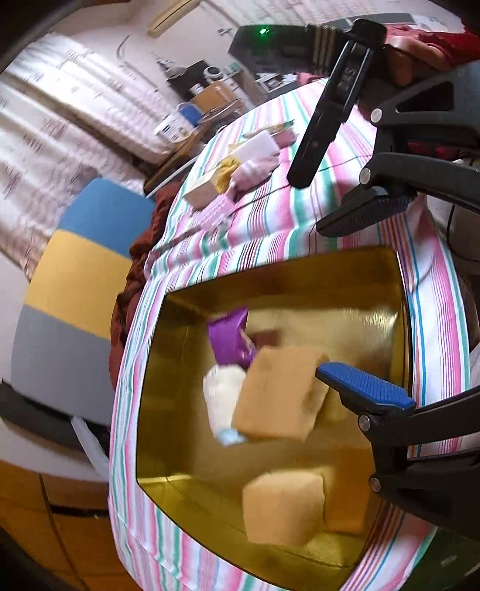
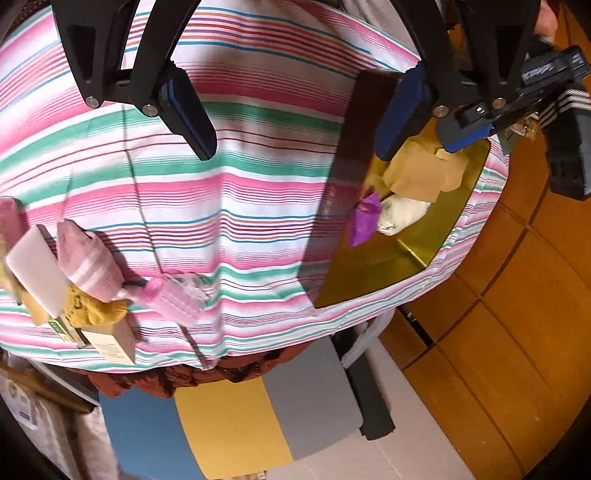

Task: Organize objects
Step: 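Grasp the WEIDAN cracker pack with the right tool while the left tool reaches toward the pink sock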

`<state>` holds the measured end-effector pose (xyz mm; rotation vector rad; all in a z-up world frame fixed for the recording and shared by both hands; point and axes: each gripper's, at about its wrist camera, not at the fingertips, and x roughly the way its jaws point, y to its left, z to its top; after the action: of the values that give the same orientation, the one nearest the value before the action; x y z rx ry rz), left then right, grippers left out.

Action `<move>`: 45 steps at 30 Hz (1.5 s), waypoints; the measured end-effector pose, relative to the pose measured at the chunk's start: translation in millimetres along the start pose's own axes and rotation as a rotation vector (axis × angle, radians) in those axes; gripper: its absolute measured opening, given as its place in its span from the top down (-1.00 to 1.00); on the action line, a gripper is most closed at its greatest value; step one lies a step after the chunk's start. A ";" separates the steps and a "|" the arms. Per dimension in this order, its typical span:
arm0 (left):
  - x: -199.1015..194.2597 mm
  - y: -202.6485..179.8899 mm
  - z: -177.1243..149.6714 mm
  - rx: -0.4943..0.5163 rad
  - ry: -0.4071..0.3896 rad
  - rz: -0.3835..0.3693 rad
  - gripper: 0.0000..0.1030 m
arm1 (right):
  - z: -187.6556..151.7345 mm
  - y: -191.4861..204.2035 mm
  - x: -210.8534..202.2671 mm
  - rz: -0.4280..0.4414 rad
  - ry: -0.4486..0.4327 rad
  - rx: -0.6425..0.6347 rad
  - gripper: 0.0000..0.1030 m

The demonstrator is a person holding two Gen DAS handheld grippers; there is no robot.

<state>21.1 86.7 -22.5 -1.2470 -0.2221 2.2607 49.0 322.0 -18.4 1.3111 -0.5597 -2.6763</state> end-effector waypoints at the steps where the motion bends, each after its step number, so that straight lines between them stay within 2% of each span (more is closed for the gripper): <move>1: 1.2 -5.6 0.0 0.016 0.005 -0.001 -0.39 | -0.4 -3.9 -0.9 -0.008 0.001 0.003 -0.71; 9: 16.5 -45.1 -2.4 0.125 0.063 -0.028 -0.40 | -1.7 -34.3 -8.6 -0.072 0.011 0.028 -0.71; 15: 23.0 -72.0 -6.4 0.199 0.090 -0.055 -0.41 | 6.1 -71.9 -26.2 -0.169 -0.003 0.052 -0.71; 20: 31.1 -87.0 -10.1 0.218 0.123 -0.083 -0.41 | 25.3 -127.5 -61.2 -0.290 -0.089 0.132 -0.71; 24: 38.2 -95.4 -13.0 0.224 0.149 -0.095 -0.41 | 43.4 -185.4 -85.6 -0.393 -0.150 0.252 -0.71; 29: 47.0 -105.8 -15.6 0.235 0.177 -0.096 -0.41 | 62.0 -242.2 -89.8 -0.450 -0.159 0.345 -0.71; 32: 53.6 -110.5 -15.4 0.237 0.195 -0.096 -0.41 | 70.1 -267.5 -81.7 -0.434 -0.137 0.371 -0.59; 34: 56.6 -112.7 -15.5 0.240 0.201 -0.092 -0.41 | 73.1 -278.3 -71.3 -0.421 -0.107 0.371 -0.29; 39: 66.0 -118.3 -11.8 0.240 0.212 -0.083 -0.41 | 65.8 -283.3 -57.4 -0.413 -0.068 0.363 0.02; 45: 92.0 -134.5 0.2 0.220 0.235 -0.097 -0.41 | 63.5 -289.8 -71.9 -0.443 -0.115 0.404 0.05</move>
<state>33.1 248.5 -37.3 -1.3373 0.0511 1.9759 62.3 626.3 -37.4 1.5372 -0.9680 -3.1300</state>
